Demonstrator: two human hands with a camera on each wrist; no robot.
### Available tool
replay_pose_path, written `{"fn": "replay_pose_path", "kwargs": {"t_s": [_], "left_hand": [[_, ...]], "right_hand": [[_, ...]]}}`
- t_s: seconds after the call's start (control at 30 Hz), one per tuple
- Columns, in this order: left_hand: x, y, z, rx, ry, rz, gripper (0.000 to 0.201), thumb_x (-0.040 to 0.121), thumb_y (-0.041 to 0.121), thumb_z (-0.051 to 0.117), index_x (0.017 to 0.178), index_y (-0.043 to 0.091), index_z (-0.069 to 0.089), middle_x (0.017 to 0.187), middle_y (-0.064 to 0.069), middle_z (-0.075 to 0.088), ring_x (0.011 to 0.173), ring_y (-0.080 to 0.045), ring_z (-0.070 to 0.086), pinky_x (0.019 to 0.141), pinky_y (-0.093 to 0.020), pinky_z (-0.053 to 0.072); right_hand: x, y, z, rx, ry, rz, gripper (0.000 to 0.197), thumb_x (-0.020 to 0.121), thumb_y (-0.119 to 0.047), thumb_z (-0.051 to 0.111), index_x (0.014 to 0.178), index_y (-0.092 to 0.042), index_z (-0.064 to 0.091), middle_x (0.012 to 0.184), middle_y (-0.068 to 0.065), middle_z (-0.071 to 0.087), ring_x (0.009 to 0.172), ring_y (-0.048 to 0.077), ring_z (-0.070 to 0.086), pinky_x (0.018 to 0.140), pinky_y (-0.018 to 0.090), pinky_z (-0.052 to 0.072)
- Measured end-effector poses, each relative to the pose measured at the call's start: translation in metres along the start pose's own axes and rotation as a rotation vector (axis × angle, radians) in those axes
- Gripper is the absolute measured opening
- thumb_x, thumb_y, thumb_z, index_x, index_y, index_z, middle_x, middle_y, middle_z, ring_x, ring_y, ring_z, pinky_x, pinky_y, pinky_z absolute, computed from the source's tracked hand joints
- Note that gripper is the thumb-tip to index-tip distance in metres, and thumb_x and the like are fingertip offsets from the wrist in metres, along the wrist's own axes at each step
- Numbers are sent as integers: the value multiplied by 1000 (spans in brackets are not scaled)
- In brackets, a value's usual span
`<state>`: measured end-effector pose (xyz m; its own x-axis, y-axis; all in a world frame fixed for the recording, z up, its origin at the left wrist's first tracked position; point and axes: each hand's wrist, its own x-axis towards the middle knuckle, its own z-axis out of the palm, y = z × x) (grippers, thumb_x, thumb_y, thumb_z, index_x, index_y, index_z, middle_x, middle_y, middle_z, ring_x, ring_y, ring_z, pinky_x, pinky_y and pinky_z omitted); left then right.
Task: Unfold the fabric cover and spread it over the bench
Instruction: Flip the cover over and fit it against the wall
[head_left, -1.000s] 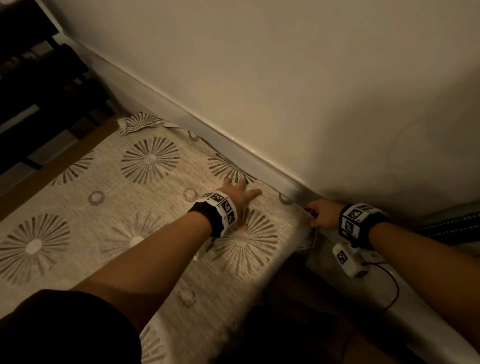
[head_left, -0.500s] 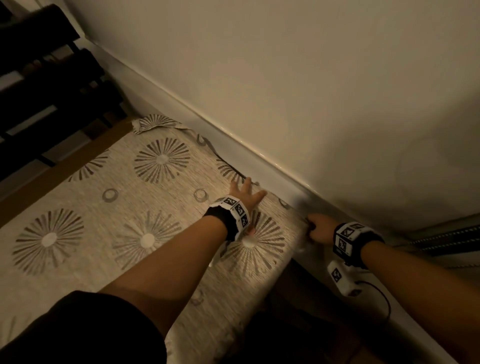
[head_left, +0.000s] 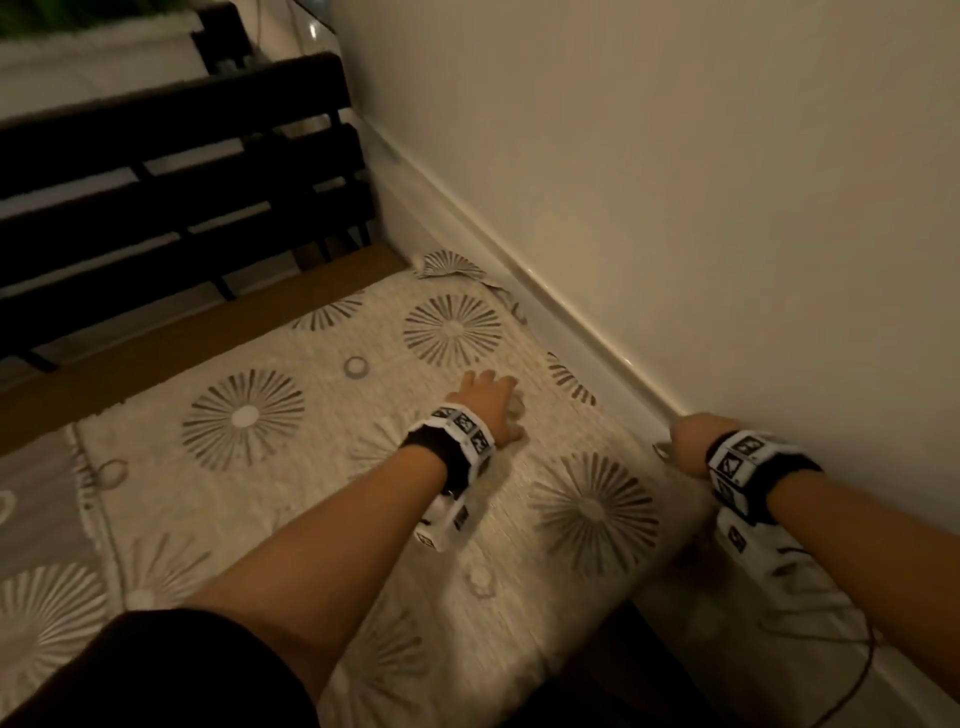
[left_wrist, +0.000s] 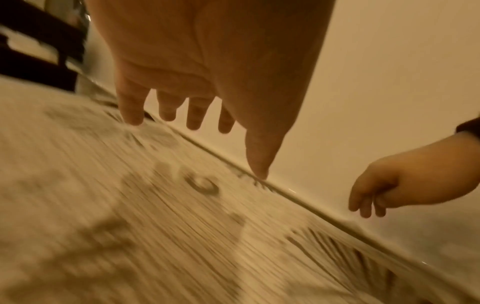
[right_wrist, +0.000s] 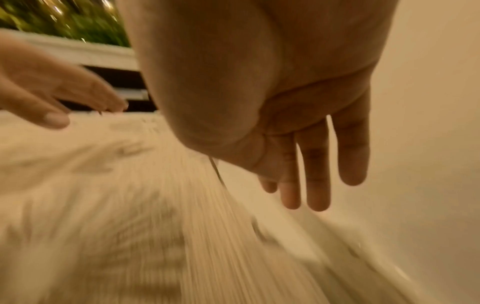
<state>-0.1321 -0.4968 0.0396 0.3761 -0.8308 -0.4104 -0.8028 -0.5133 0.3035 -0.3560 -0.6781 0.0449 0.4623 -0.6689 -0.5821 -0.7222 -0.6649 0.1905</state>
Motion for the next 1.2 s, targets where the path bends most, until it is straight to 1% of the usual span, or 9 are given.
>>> {"fn": "replay_pose_path", "kwargs": {"t_s": [0.13, 0.27, 0.5, 0.7, 0.83, 0.9, 1.0, 1.07, 1.2], "left_hand": [[-21, -62, -49, 124, 7, -81, 64, 89, 50, 57, 138, 12, 42, 141, -15, 43, 132, -36, 35, 110, -47, 27], [-20, -119, -54, 106, -33, -346, 102, 69, 67, 68, 149, 29, 18, 158, -12, 13, 143, -43, 12, 110, -61, 26], [37, -161, -55, 10, -36, -501, 116, 57, 91, 50, 148, 45, -4, 161, -5, -12, 145, -42, -8, 112, -66, 13], [72, -172, -57, -131, -138, -564, 111, 60, 76, 69, 147, 50, 5, 161, -2, -9, 142, -50, -7, 108, -67, 23], [73, -170, -58, -105, -159, -572, 110, 62, 76, 67, 147, 49, 2, 161, -3, -10, 141, -51, -8, 110, -64, 20], [75, -171, -57, -110, -157, -578, 110, 63, 75, 67, 147, 49, 1, 160, -3, -11, 141, -51, -10, 110, -64, 21], [74, -172, -56, -132, -158, -579, 109, 64, 74, 68, 147, 50, 0, 160, -2, -15, 141, -51, -14, 110, -65, 20], [74, -174, -55, -153, -161, -578, 109, 64, 73, 68, 146, 51, -1, 160, -1, -17, 141, -50, -16, 109, -68, 21], [75, -178, -51, -173, -185, -577, 110, 64, 74, 68, 145, 54, -3, 159, 0, -21, 140, -49, -18, 107, -71, 20]], "right_hand": [[3, -46, -81, 252, 113, -163, 35, 90, -21, 55, 124, -16, 59, 132, 10, 56, 119, 27, 54, 99, 33, 41], [51, -100, -130, 436, 189, -365, 30, 89, -14, 51, 113, -20, 67, 129, 6, 60, 120, 24, 54, 105, 31, 39], [164, -203, -173, 257, 137, -558, 32, 91, -17, 51, 121, -18, 62, 138, 10, 51, 124, 27, 50, 103, 28, 38], [239, -247, -180, 178, 126, -551, 23, 83, -21, 55, 93, -33, 72, 149, 7, 33, 130, 31, 41, 112, 41, 33], [280, -251, -196, 291, 84, -592, 26, 86, -15, 51, 105, -9, 69, 121, 11, 58, 109, 32, 58, 90, 27, 43], [307, -248, -213, 324, 143, -511, 48, 84, -34, 49, 124, -10, 58, 124, 9, 60, 113, 32, 58, 95, 32, 46], [327, -242, -219, 261, 187, -328, 81, 87, -49, 50, 152, -15, 14, 159, 11, 14, 142, 33, 27, 117, 44, 25], [319, -248, -216, 157, 182, -293, 74, 93, -48, 44, 152, -18, 11, 161, 7, -7, 146, 34, 13, 118, 47, 17], [302, -268, -196, 139, 234, -708, 55, 98, -32, 39, 150, -22, 25, 162, 7, 6, 144, 30, 21, 117, 43, 20]]}}
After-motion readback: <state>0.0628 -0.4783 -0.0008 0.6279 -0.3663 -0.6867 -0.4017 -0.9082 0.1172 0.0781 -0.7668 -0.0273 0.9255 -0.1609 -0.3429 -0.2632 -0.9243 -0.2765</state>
